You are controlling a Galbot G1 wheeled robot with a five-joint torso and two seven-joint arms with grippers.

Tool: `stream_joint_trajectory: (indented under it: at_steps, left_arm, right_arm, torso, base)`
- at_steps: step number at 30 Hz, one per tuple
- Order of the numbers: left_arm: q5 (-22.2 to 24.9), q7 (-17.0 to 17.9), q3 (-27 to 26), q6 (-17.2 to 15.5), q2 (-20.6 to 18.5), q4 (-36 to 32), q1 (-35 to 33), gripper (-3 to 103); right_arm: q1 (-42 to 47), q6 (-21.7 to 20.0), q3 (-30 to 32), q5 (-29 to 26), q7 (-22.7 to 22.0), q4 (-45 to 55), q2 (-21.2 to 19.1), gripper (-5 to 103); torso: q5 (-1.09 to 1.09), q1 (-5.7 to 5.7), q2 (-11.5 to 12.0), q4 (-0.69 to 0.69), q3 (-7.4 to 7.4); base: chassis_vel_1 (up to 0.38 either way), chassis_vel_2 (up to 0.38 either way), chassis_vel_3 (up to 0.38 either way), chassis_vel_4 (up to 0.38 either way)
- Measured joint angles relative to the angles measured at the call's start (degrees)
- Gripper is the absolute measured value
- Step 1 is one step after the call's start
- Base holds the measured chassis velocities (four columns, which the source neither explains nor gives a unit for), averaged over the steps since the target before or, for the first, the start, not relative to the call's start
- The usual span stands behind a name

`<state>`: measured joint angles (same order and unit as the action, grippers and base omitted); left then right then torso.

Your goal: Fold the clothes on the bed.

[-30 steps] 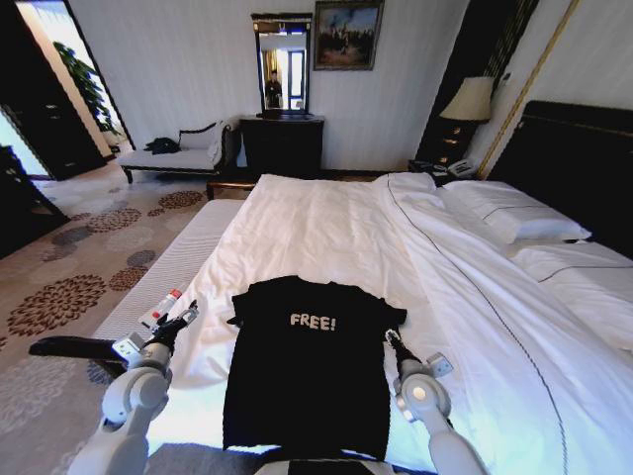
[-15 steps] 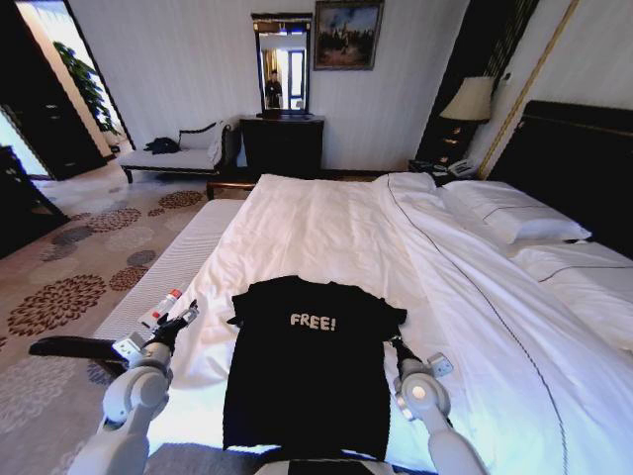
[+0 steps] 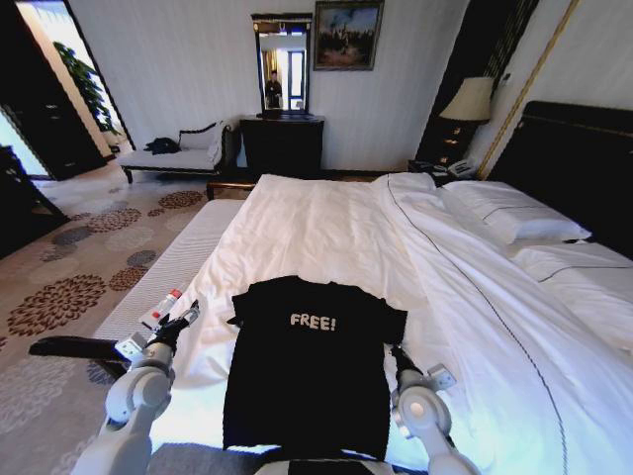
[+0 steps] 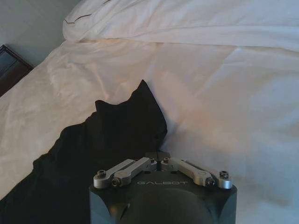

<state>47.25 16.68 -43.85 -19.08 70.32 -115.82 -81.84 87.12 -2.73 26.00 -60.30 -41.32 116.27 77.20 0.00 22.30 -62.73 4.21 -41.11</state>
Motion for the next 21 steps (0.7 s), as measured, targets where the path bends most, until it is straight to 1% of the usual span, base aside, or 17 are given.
stream_joint_trajectory:
  at_steps: [1,2,3,4,5,7,8,12,14,15,17,18,20,21]
  left_arm:
    - [0.0,0.0,0.0,0.0,0.0,0.0,0.0,100]
    - [0.0,0.0,0.0,0.0,0.0,-0.1,-0.1,100]
    - [0.0,0.0,-0.1,0.0,0.0,-0.2,-0.2,100]
    - [0.0,0.0,-0.2,0.0,0.0,-0.2,-0.3,100]
    - [0.0,0.0,-0.2,0.0,0.0,-0.2,-0.3,100]
    - [0.0,0.0,-0.4,0.0,-0.1,-0.2,-0.4,100]
    - [0.0,0.0,-0.4,0.0,-0.1,-0.2,-0.4,100]
    - [0.0,0.0,-0.5,0.0,-0.1,-0.2,-0.5,100]
    - [0.0,0.0,-0.5,0.0,-0.1,-0.2,-0.4,100]
    - [-0.1,0.0,-0.5,0.0,-0.1,-0.1,-0.4,100]
    - [-0.1,0.0,-0.3,0.0,-0.1,0.0,-0.3,100]
    - [-0.1,0.0,-0.3,0.0,-0.1,0.0,-0.3,100]
    - [-0.3,0.0,0.1,0.0,0.0,0.1,-0.1,100]
    - [-0.4,0.0,0.3,0.0,0.0,0.2,0.0,100]
  right_arm:
    - [0.0,0.0,0.0,0.0,0.0,0.0,0.0,-1]
    - [0.0,0.0,0.0,0.3,0.0,0.0,0.0,4]
    - [0.0,0.0,0.0,0.6,0.0,0.0,0.0,4]
    - [0.0,0.0,0.0,0.9,0.0,0.0,0.0,9]
    - [0.0,0.0,0.0,0.9,0.0,0.0,0.0,9]
    - [0.0,0.0,0.3,1.7,0.0,0.1,-0.1,20]
    - [0.0,0.0,0.3,1.7,0.0,0.1,-0.1,20]
    - [0.2,0.6,1.8,4.5,-0.4,0.9,-0.1,42]
    - [0.0,0.7,2.7,5.2,-0.6,1.1,-0.2,42]
    - [-0.3,0.8,3.5,5.4,-0.8,1.2,-0.5,47]
    - [-1.5,0.7,4.8,4.6,-1.5,1.1,-1.3,58]
    - [-1.5,0.7,4.8,4.6,-1.5,1.1,-1.3,58]
    - [-3.6,0.4,5.5,2.8,-1.3,-0.7,-2.6,69]
    - [-4.8,0.3,5.5,1.6,-0.6,-2.3,-3.4,69]
  torso:
    - [0.00,0.00,0.0,0.00,0.00]
    - [0.00,0.00,0.0,0.00,0.00]
    - [0.00,0.00,0.0,0.00,0.00]
    - [0.00,0.00,0.0,0.00,0.00]
    - [0.00,0.00,0.0,0.00,0.00]
    - [0.00,0.00,0.0,0.00,0.00]
    - [0.00,0.00,0.0,0.00,0.00]
    - [0.00,0.00,0.0,0.00,0.00]
    - [0.00,0.00,0.0,0.00,0.00]
    - [0.00,0.00,0.0,0.00,0.00]
    - [0.00,0.00,0.0,0.01,0.00]
    - [0.00,0.00,0.0,0.01,0.00]
    - [0.00,0.00,0.0,0.01,0.00]
    - [0.00,0.00,0.0,0.00,0.00]
  base:
    - [0.000,0.000,0.000,0.000]
    - [0.000,0.000,0.000,0.000]
    - [0.000,0.000,0.000,0.000]
    - [0.000,0.000,0.000,0.000]
    - [0.000,0.000,0.000,0.000]
    - [0.000,0.000,0.000,0.000]
    - [0.000,0.000,0.000,0.000]
    - [0.000,0.000,0.000,0.000]
    - [0.000,0.000,0.000,0.000]
    - [0.000,0.000,0.000,0.000]
    - [0.000,0.000,0.000,0.000]
    - [0.000,0.000,0.000,0.000]
    - [0.000,0.000,0.000,0.000]
    - [0.000,0.000,0.000,0.000]
